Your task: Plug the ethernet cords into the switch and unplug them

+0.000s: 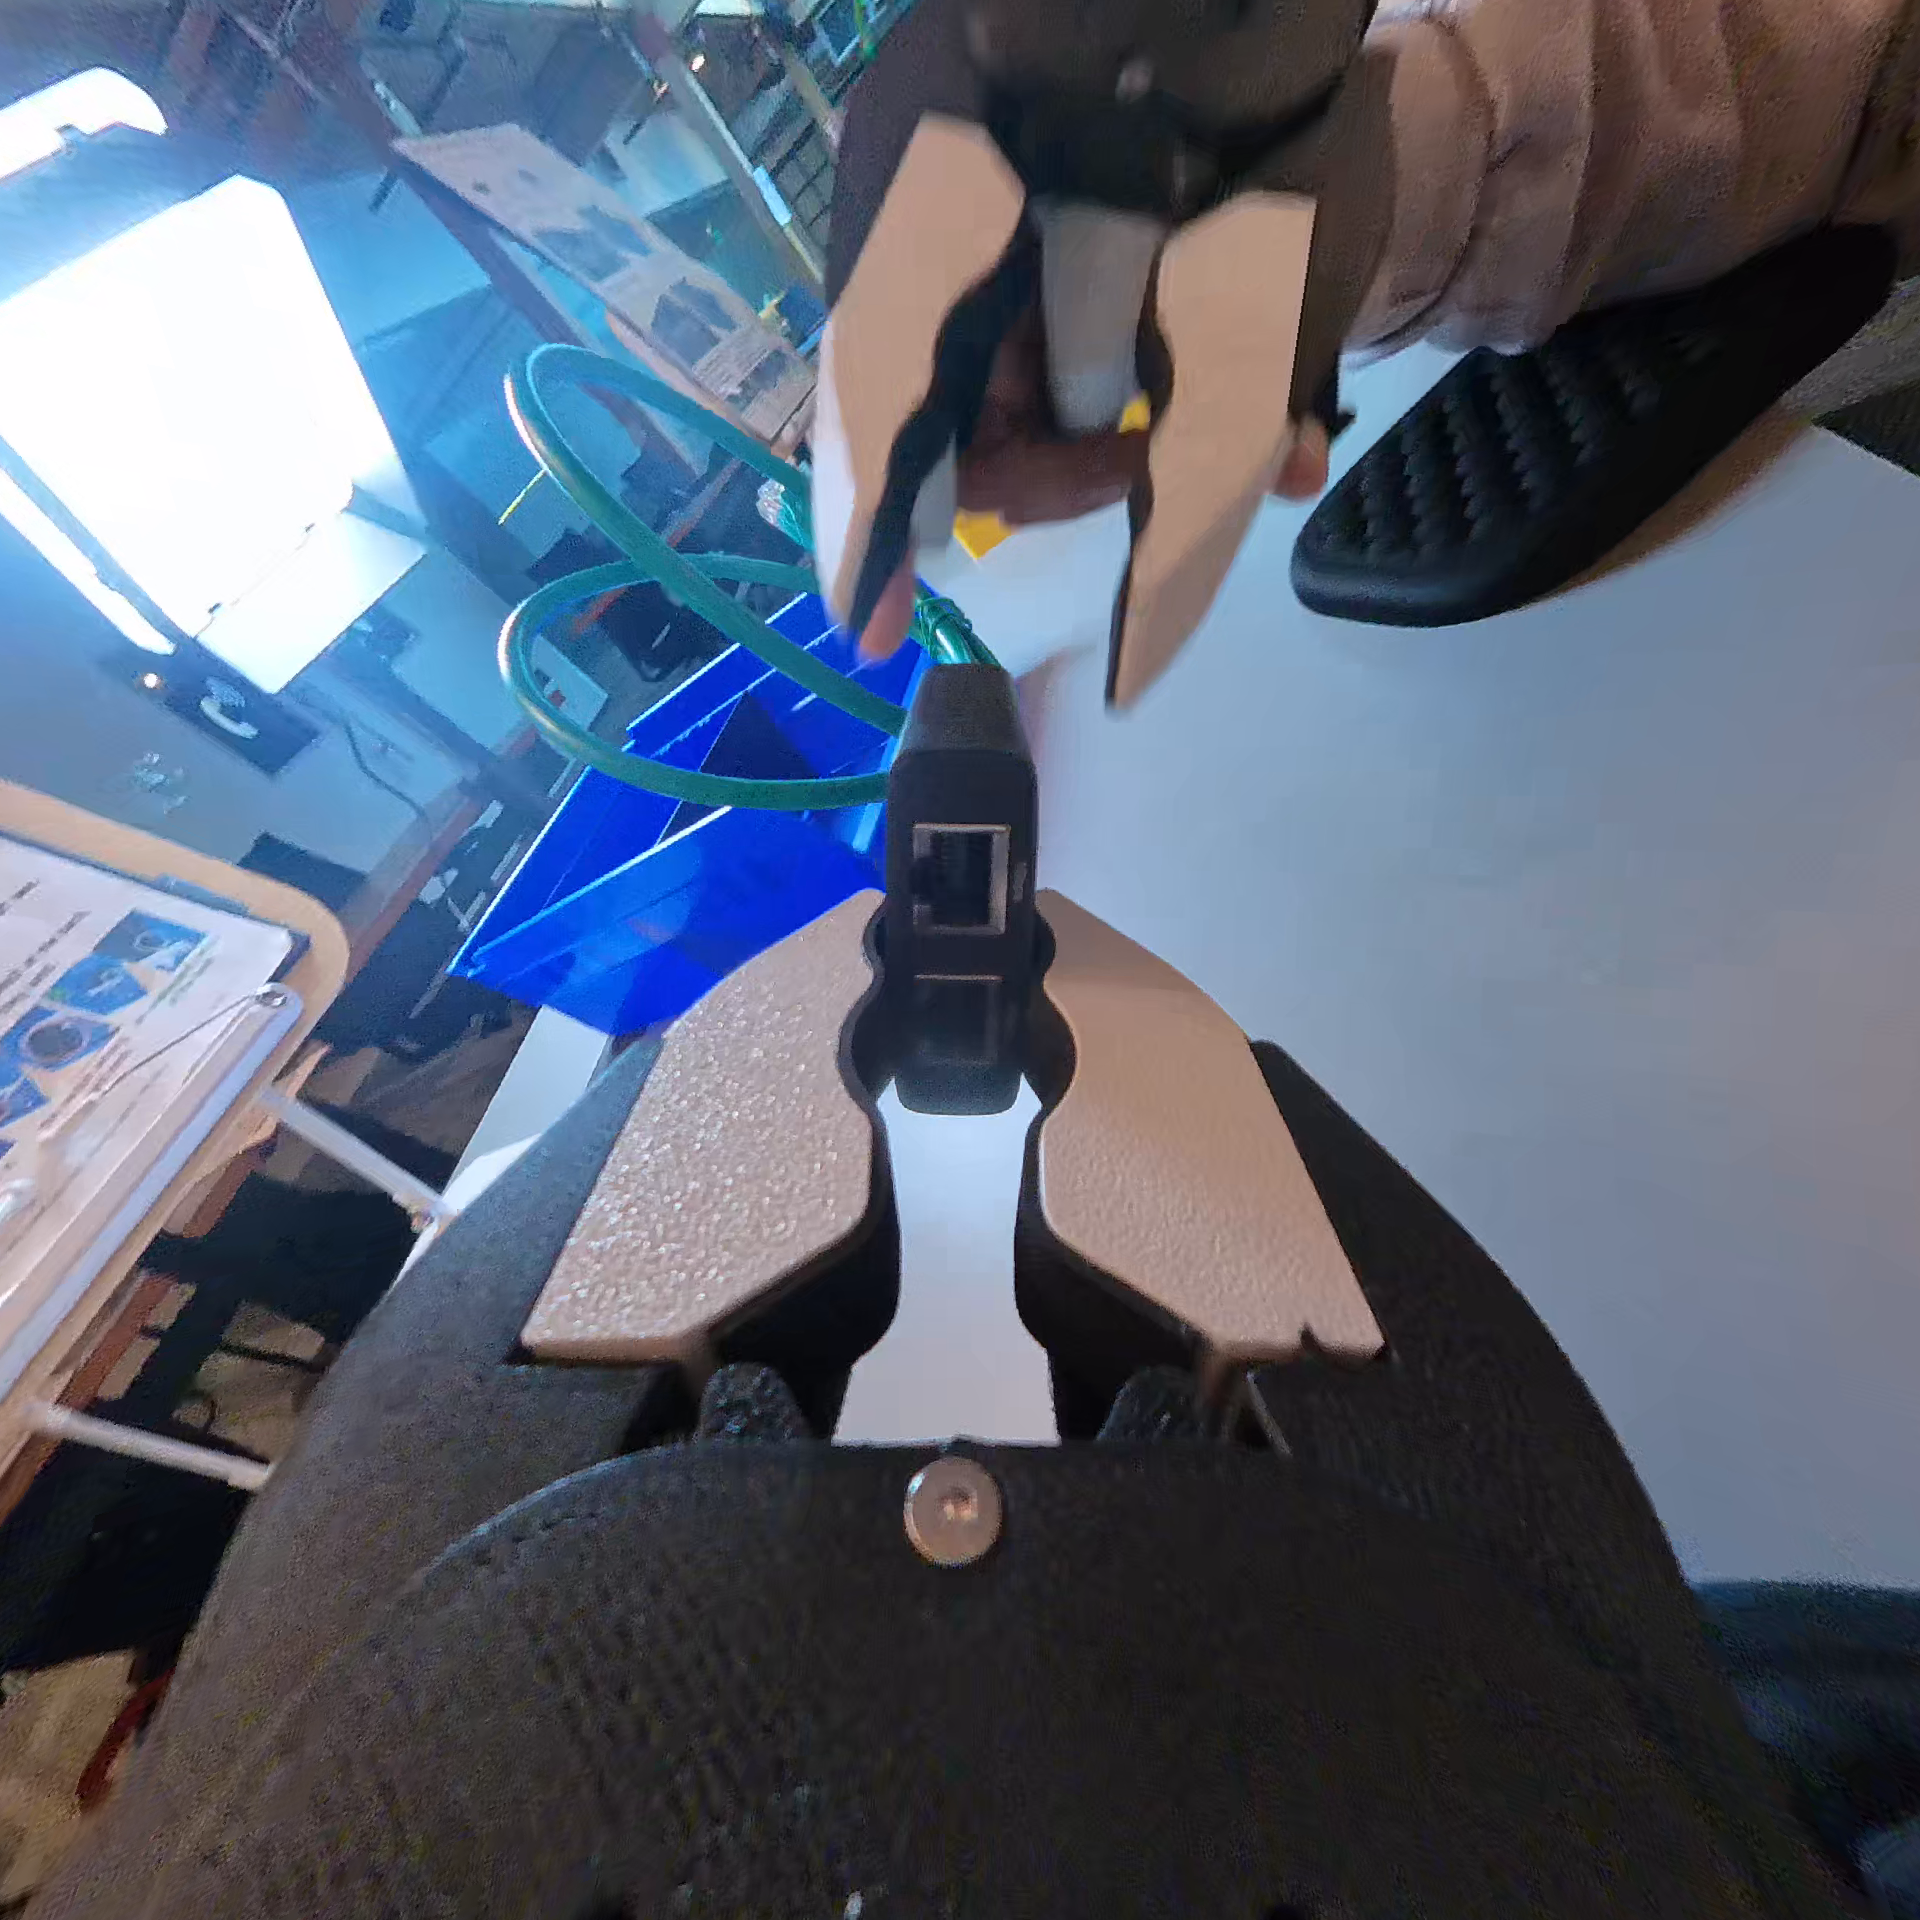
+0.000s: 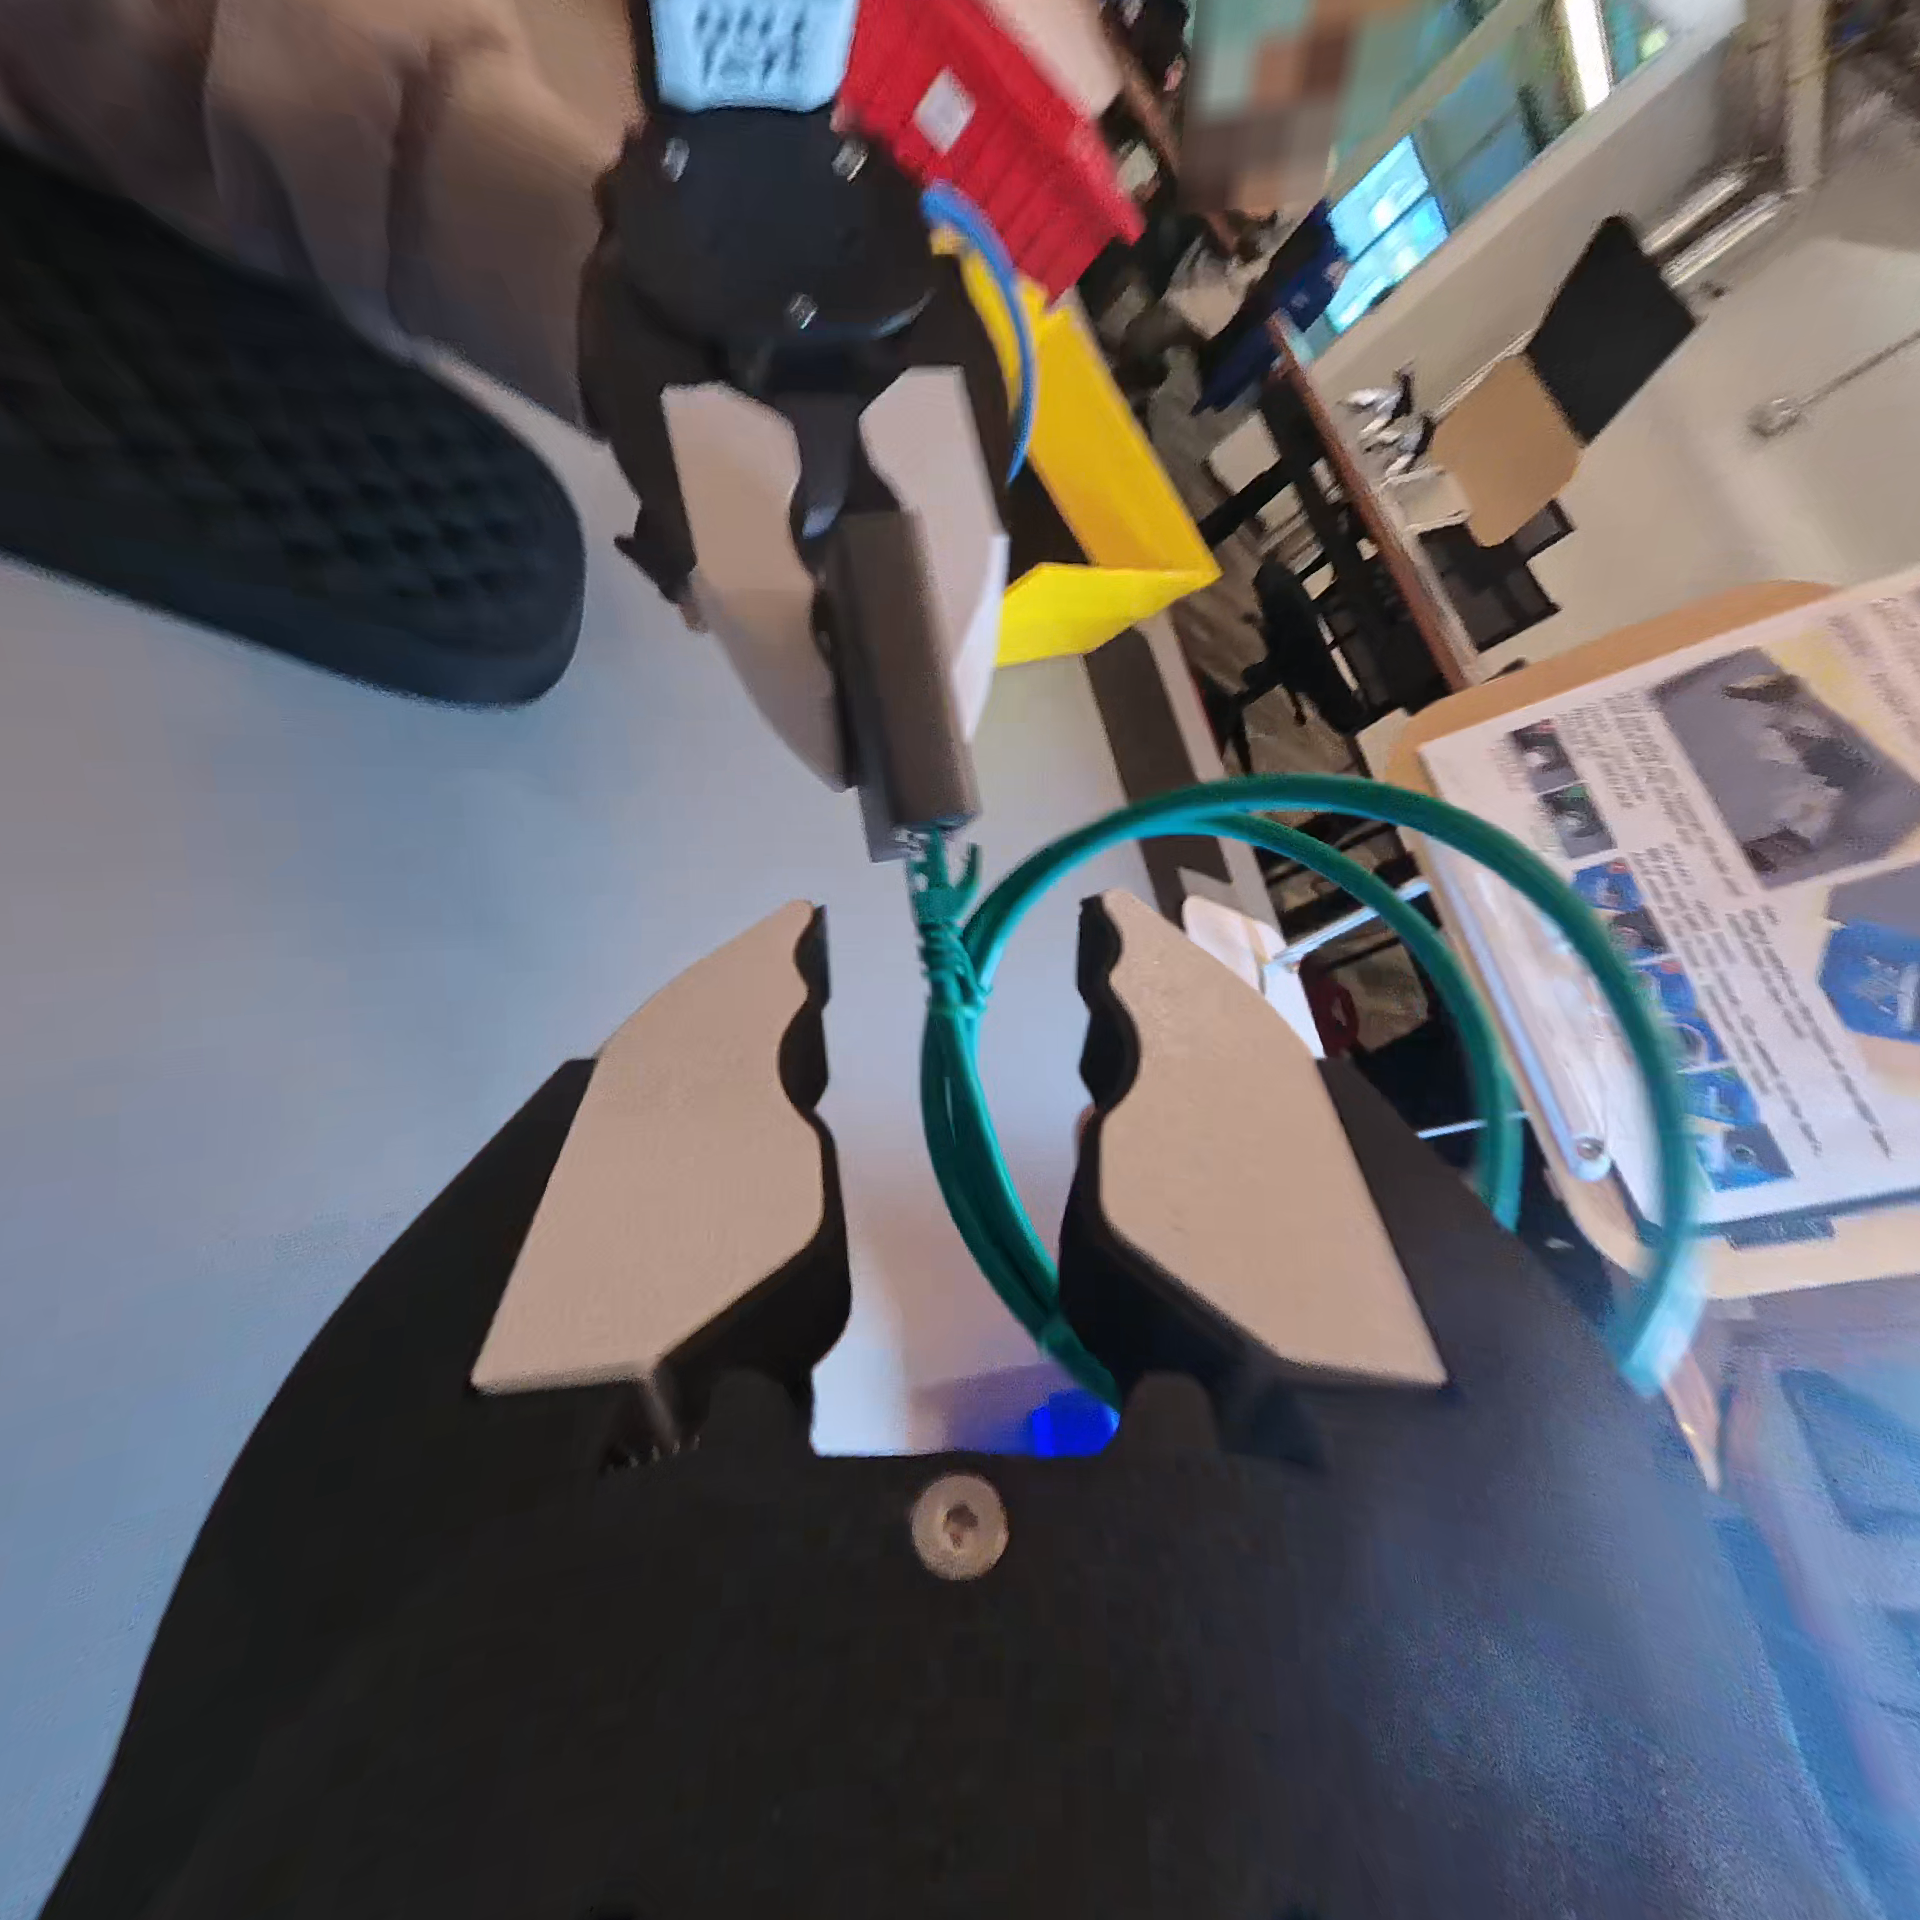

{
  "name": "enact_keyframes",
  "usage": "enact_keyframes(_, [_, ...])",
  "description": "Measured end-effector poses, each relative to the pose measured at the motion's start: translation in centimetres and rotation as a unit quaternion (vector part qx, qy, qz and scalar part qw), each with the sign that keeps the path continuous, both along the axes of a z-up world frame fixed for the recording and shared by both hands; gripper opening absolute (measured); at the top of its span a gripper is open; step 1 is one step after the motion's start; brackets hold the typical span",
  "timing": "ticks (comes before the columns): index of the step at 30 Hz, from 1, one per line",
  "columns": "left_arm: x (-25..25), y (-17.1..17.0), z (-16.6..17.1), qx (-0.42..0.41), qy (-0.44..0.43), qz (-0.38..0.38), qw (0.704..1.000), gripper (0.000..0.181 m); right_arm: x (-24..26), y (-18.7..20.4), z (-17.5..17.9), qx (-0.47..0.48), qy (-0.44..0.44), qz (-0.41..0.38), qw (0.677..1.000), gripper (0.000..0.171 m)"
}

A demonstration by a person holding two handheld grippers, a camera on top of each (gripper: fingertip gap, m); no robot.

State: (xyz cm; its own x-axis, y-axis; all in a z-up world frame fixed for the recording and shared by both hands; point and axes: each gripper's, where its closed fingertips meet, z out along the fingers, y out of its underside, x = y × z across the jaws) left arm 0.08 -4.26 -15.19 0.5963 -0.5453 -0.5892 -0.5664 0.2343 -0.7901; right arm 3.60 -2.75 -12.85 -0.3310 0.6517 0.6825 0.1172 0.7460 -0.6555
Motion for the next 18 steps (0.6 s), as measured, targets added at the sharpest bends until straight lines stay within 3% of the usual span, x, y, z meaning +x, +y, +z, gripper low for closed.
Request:
enact_keyframes(3, [1.4, 0.0, -0.4, 0.013, 0.017, -0.011, 1.000, 0.021, -1.5, -0.5, -2.6, 0.035, -0.044, -0.014, 0.998, 0.050])
enact_keyframes(9, [1.8, 0.1, -0.6, 0.022, 0.022, -0.020, 0.999, 0.021, -1.9, -1.0, -2.5, 0.036, -0.015, -0.020, 0.999, 0.028])
enact_keyframes(18, [0.7, 1.2, -1.8, -0.004, 0.040, 0.023, 0.999, 0.025, -2.4, -0.4, -3.6, 0.080, 0.003, -0.024, 0.996, 0.023])
